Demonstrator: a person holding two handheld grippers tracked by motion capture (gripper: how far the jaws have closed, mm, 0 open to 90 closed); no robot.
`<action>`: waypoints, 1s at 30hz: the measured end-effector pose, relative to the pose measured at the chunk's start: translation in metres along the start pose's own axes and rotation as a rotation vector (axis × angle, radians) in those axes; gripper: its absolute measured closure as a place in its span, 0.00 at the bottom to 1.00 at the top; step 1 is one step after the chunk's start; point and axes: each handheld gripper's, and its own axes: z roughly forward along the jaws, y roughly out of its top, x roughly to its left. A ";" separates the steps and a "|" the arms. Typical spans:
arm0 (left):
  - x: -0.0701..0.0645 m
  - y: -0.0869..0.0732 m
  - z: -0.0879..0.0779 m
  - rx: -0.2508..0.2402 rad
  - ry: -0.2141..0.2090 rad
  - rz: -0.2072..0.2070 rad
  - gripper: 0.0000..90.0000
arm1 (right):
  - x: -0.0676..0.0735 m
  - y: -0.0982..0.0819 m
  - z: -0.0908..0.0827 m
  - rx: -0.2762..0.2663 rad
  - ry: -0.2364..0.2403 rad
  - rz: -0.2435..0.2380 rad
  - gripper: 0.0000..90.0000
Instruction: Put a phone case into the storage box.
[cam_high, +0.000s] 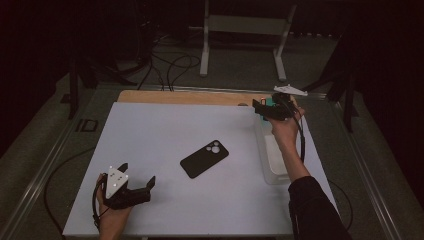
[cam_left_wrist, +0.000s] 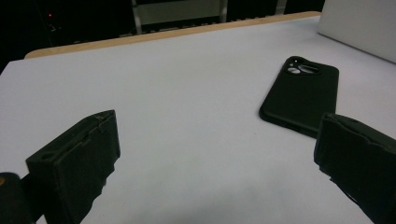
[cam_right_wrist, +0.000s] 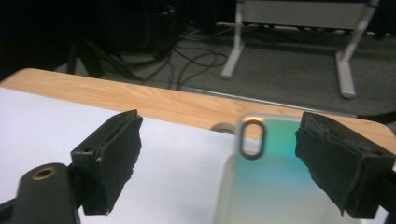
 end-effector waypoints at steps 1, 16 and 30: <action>0.000 0.000 0.000 0.000 0.000 -0.001 0.01 | 0.002 0.000 -0.002 0.000 0.011 -0.003 0.15; -0.001 0.000 0.000 -0.001 -0.001 0.000 0.01 | 0.032 -0.018 -0.040 -0.023 0.156 -0.042 0.16; -0.002 0.000 0.002 0.006 -0.006 0.003 0.01 | 0.047 -0.067 -0.095 -0.044 0.232 -0.109 0.14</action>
